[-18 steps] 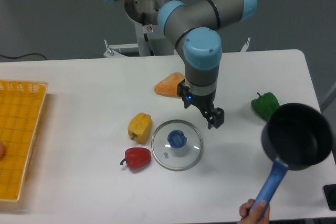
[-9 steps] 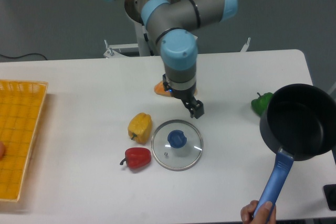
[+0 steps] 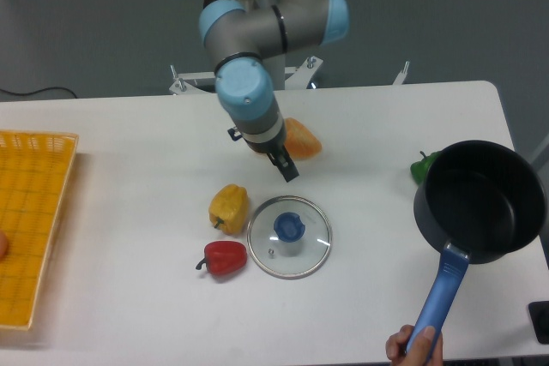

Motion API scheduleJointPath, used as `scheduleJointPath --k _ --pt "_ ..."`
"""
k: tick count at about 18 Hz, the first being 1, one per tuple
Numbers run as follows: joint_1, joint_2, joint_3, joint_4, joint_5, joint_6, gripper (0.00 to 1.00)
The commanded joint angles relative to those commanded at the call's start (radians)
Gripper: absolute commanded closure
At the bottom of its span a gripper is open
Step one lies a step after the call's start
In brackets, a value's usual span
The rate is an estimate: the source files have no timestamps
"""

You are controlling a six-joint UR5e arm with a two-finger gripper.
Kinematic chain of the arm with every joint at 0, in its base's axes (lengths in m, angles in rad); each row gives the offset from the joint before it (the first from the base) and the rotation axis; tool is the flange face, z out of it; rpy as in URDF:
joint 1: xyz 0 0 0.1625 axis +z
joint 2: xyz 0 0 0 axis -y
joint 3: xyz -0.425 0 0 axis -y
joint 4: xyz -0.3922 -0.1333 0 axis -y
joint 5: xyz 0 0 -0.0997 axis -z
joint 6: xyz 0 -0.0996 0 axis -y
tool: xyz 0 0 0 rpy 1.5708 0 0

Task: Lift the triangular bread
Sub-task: 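Lower the open gripper onto the triangular bread, then close the gripper on the bread's edge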

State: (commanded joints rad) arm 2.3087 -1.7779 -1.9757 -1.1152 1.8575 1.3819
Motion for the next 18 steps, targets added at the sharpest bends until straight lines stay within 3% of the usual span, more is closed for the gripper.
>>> scheduleJointPath --k 6,11,18 --pt "0.001 0.015 -0.052 0.073 0.078 0.160 0.00" --pt "0.003 0.011 -0.129 0.173 0.141 0.170 0.00" --pt "0.012 0.008 -0.152 0.175 0.144 0.178 0.00"
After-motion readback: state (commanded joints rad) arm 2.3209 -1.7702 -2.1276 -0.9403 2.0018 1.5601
